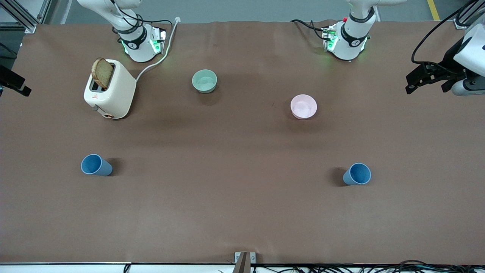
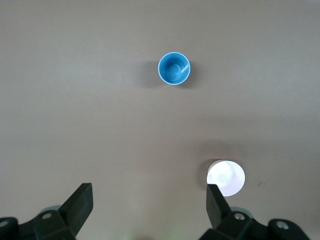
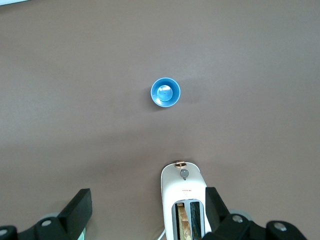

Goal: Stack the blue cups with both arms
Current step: 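Reach the left and right grippers down toward the two blue cups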

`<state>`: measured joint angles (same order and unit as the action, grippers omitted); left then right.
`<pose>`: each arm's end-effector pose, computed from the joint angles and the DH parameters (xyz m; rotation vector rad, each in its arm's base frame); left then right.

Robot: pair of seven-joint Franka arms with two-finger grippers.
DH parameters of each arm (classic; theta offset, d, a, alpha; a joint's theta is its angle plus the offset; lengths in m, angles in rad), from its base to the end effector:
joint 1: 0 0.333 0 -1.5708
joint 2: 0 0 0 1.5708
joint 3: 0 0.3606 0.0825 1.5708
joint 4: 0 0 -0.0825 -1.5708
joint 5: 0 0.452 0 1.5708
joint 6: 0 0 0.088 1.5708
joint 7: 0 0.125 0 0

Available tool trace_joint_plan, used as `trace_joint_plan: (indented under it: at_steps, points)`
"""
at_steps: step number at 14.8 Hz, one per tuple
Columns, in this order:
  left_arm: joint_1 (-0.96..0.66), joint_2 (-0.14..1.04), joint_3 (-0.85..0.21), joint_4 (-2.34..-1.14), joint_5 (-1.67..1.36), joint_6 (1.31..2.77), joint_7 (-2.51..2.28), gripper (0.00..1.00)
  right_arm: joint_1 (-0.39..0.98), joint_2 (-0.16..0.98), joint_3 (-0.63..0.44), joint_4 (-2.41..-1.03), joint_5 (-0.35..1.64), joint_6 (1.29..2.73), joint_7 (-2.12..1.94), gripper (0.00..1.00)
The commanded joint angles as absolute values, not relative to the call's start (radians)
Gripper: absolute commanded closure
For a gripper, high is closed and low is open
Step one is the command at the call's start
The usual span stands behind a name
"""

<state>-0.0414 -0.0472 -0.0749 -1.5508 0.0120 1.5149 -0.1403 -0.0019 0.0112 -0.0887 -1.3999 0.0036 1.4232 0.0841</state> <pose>0.5963 -0.0693 0.6857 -3.1273 -0.0388 -0.0204 0.6067 -0.0542 0.7221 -3.1271 0.2730 -0.0191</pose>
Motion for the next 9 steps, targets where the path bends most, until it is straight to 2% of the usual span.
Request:
trace_joint_plan:
  at_steps: [1,6,9]
  points:
    - [-0.043,-0.035,-0.080,-1.522,0.032,1.493,-0.129,0.00,-0.002,0.011,-0.087,-1.401,0.006,1.428,0.086,0.00]
    - [-0.025,0.032,-0.071,-1.479,0.044,1.505,-0.042,0.00,-0.002,0.011,-0.087,-1.402,0.006,1.430,0.086,0.00]
    - [-0.005,0.132,-0.058,-1.497,0.046,1.647,-0.037,0.00,-0.002,0.011,-0.087,-1.401,0.006,1.430,0.086,0.00]
